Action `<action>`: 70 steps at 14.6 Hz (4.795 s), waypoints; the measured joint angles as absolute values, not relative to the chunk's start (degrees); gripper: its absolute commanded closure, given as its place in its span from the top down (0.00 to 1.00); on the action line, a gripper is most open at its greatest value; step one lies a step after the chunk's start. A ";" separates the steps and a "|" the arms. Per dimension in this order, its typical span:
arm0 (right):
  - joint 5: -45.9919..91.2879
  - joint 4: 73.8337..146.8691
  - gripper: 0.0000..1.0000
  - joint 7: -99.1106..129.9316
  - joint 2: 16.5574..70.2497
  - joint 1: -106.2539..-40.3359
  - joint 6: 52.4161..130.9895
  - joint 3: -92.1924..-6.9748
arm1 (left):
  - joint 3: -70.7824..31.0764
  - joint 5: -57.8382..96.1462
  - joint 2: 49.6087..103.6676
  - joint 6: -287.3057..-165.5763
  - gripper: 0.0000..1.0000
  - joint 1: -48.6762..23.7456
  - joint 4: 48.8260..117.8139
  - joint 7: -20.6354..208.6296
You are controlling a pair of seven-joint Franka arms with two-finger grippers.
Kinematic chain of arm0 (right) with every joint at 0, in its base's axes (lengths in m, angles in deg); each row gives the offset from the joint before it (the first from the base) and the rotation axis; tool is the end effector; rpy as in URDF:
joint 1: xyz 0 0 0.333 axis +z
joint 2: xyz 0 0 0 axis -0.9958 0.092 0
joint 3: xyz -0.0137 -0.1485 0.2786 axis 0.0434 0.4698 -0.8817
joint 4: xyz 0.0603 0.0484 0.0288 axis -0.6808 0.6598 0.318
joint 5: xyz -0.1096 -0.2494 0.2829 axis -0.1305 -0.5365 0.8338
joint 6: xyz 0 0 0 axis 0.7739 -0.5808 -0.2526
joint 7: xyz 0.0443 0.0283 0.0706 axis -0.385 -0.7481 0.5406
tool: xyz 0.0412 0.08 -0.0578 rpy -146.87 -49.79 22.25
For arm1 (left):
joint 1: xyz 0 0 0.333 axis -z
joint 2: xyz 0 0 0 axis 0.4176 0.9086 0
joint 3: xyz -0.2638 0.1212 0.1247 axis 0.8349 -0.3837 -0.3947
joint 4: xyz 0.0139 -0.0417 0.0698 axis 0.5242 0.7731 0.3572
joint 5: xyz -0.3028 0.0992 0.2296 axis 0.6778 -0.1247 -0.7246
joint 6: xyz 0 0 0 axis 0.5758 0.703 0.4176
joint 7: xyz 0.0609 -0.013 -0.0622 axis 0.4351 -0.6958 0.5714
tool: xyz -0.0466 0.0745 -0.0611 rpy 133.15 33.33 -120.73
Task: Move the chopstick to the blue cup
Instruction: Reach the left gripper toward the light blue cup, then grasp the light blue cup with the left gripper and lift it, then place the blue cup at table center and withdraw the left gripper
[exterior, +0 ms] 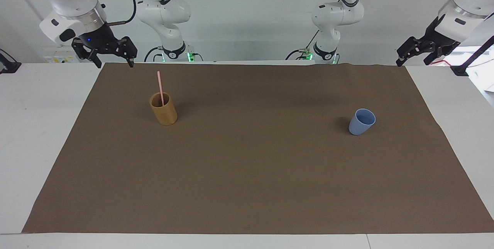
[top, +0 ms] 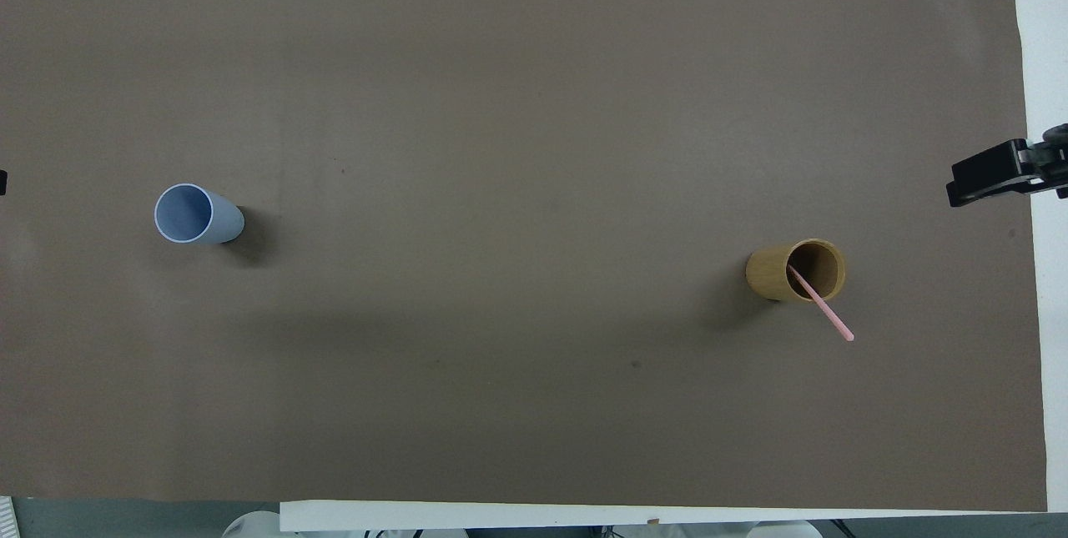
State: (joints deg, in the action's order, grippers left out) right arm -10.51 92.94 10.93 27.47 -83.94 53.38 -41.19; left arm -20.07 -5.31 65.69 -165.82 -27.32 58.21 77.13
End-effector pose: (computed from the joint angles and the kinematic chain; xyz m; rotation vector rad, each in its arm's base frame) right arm 0.5302 -0.0094 0.6469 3.0953 0.0767 -0.1775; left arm 0.5253 -0.0037 0.6641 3.1246 -0.0470 -0.1459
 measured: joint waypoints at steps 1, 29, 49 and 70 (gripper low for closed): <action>-10.51 92.96 1.00 10.93 27.46 -83.94 53.38 -41.17 | -20.07 -5.31 65.61 -165.82 1.00 -27.32 58.15 76.71; -10.51 93.07 1.00 10.93 27.37 -83.95 53.38 -41.12 | -19.95 -5.17 67.03 -214.76 0.00 -27.39 99.97 89.69; -10.51 93.07 1.00 10.93 27.37 -83.95 53.38 -41.12 | -19.07 -4.92 68.04 -214.29 0.31 11.09 96.82 142.50; -5.33 134.53 0.47 15.33 17.43 -79.39 73.55 -40.96 | -21.08 -5.06 62.90 -183.74 1.00 -19.76 75.15 96.69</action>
